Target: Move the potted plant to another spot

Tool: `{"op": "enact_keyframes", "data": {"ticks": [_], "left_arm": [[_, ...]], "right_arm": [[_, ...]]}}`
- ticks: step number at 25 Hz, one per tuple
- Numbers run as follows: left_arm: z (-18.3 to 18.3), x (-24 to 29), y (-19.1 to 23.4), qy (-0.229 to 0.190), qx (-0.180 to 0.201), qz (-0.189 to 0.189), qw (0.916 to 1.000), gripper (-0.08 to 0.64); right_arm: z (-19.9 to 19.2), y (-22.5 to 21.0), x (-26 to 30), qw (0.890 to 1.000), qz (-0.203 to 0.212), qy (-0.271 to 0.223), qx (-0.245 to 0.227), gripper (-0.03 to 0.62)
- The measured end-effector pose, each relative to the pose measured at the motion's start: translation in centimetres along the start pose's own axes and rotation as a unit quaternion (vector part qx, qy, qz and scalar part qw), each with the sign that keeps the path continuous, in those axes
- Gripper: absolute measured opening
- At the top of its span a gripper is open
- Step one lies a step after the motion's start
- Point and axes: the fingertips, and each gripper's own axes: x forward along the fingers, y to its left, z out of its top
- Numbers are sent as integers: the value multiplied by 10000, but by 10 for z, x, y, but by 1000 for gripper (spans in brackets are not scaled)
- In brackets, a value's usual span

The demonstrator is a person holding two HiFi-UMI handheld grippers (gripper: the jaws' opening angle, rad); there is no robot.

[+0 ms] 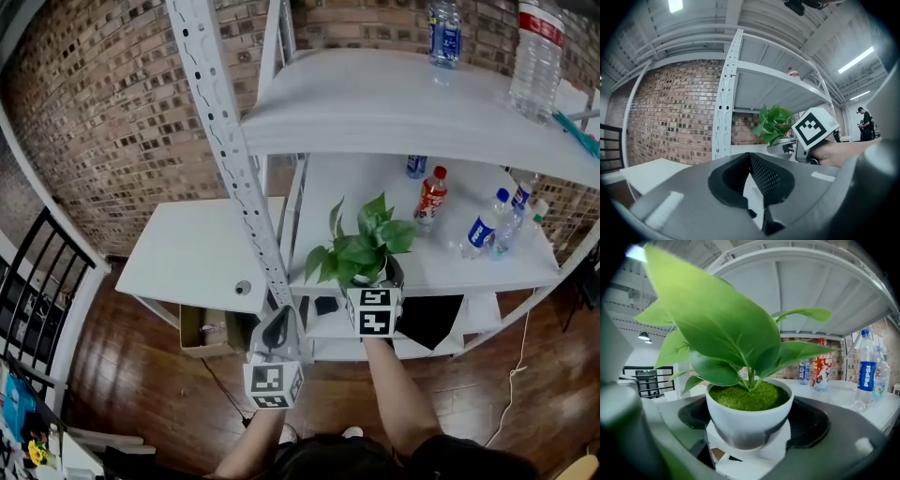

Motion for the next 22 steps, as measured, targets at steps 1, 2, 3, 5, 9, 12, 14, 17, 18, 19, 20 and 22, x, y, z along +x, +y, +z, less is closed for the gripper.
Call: {"op": "enact_keyframes", "data": {"ticks": [1, 2, 3, 5, 9, 12, 14, 17, 18, 19, 20, 22], "left_arm": [[-2, -4, 0, 3, -24, 44, 10000, 12], [-3, -8, 0, 5, -53, 95, 9999, 12], [-4, -12, 2, 4, -81, 154, 9998, 12], [-8, -22, 6, 12, -115, 285, 9995, 12], [-17, -38, 24, 44, -161, 491, 9987, 12], [-24, -48, 49, 70, -230, 623, 9978, 12], [-28, -53, 73, 66, -248, 719, 9971, 12], [-30, -58, 117, 80, -226, 806, 9965, 12], [-31, -60, 132, 104, -192, 826, 9963, 12], [-33, -63, 148, 135, -152, 850, 9962, 12], [-34, -66, 165, 162, -113, 873, 9960, 12], [-37, -69, 199, 176, -49, 922, 9956, 12]], "right_arm": [[-1, 4, -8, 10000, 67, -11, -31, 482], [-4, 9, -16, 9999, 132, -13, -71, 482], [-6, 14, -24, 9997, 204, -7, -113, 482], [-11, 28, -40, 9992, 370, 21, -169, 482], [-23, 64, -65, 9969, 745, 91, -219, 482], [-35, 101, -80, 9942, 1027, 165, -274, 482], [-42, 129, -83, 9921, 1187, 220, -335, 482], [-46, 172, -81, 9895, 1379, 226, -372, 482], [-48, 187, -79, 9889, 1418, 225, -392, 482], [-51, 202, -77, 9884, 1448, 220, -397, 482], [-53, 217, -73, 9882, 1468, 206, -378, 482], [-54, 247, -59, 9881, 1500, 151, -319, 482]]}}
